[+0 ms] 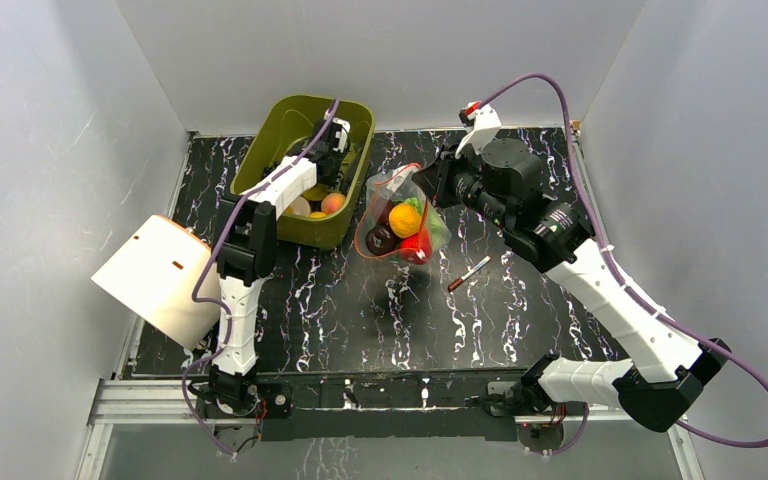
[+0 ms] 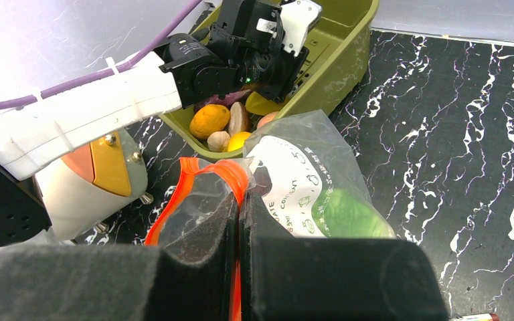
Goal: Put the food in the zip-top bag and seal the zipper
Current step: Pick up the fake fruit from the bin.
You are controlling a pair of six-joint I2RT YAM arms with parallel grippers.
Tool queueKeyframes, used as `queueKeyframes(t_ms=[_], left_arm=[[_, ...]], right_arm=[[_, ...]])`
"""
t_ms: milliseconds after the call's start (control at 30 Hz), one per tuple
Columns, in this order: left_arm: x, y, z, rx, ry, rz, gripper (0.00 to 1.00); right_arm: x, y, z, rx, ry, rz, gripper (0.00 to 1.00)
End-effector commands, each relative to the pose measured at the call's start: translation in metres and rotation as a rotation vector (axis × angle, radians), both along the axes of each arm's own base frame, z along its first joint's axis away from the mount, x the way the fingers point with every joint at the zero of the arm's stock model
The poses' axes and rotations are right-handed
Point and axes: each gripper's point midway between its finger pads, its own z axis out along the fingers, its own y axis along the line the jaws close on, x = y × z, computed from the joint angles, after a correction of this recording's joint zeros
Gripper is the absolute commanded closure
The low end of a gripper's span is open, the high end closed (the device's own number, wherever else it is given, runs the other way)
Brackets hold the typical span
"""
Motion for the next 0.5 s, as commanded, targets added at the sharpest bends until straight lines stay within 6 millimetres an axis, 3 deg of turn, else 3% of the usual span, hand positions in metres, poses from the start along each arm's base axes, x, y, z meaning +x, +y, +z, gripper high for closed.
queueKeyframes(t_ms=[0,467], left_arm=[[0.002,-0.005,0.037,-0.026,-0.055,0.001,0.77],[0.017,-0.027,0.096,-0.092,-0.184,-0.001,0.81]], right_arm=[[-0.003,-0.005,0.044,0.09,-0.115,-0.01,1.0],[-0.005,-0.007,0.04,0.098,-0.104,-0.015,1.0]])
